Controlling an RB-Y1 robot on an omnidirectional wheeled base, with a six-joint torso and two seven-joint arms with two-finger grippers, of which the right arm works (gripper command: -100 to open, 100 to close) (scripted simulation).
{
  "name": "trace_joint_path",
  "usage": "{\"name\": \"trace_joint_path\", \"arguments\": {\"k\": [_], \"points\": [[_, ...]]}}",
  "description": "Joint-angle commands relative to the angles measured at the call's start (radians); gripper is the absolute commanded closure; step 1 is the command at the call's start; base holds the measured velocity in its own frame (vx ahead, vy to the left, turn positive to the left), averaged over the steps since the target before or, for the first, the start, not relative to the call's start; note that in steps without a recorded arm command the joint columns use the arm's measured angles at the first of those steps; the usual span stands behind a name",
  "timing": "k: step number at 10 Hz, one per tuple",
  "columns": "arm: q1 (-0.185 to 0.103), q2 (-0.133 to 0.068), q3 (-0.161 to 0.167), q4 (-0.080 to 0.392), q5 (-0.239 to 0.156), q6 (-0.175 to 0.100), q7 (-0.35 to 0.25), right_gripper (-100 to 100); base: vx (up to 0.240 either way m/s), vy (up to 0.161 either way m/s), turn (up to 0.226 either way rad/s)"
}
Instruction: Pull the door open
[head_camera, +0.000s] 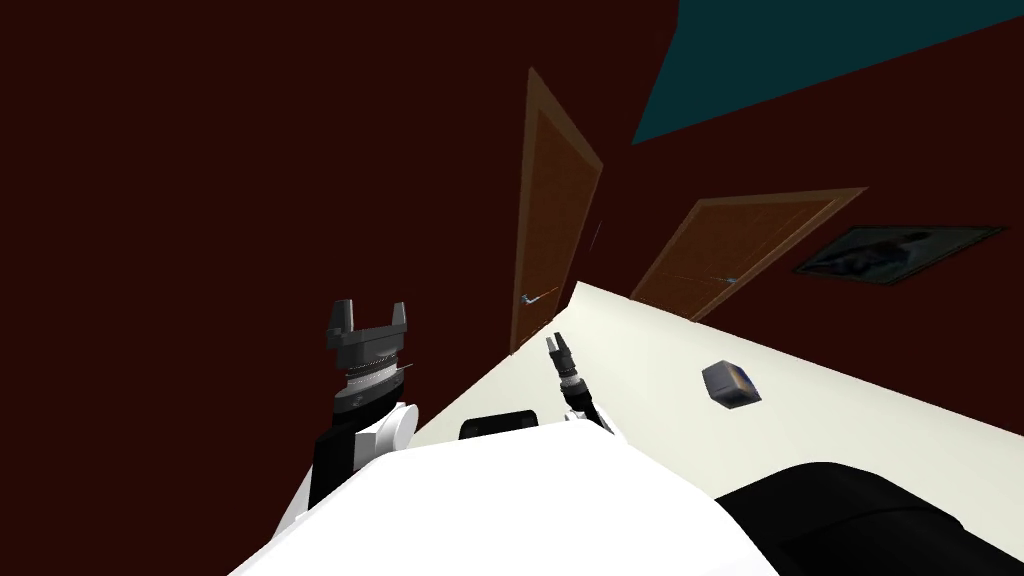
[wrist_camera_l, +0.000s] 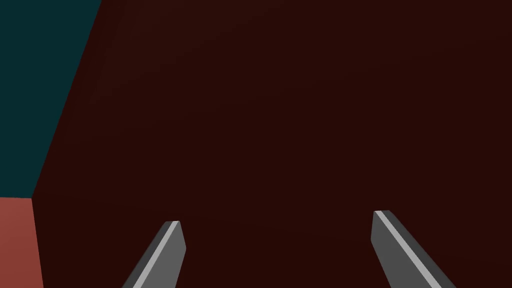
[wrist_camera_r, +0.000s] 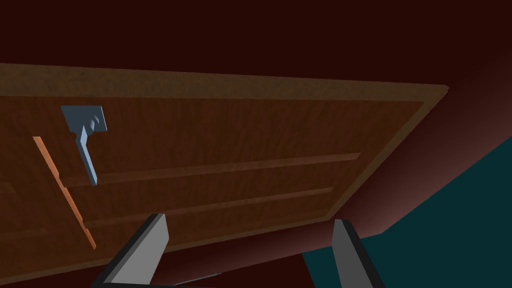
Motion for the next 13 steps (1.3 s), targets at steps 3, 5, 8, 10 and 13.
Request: {"name": "trace_joint_path", "arguments": {"k": [3,5,8,10,13], "points": [[-0.019,-0.029,0.007,0.089,-0.017,-0.027,-0.033,-100,0.079,-0.064,0.134],[-0.028,-0.043,0.012,0.139,-0.025,-0.043,-0.05,-100,0.079,-0.05,0.157],[-0.042,-0.064,0.02,0.212,-0.037,-0.067,-0.073,-100,0.082,-0.064,0.138],[-0.051,-0.078,0.025,0.26,-0.045,-0.083,-0.089,-100,0.078,-0.067,0.151],[-0.064,-0.098,0.033,0.331,-0.057,-0.106,-0.112,-100,0.073,-0.065,0.142]]}}
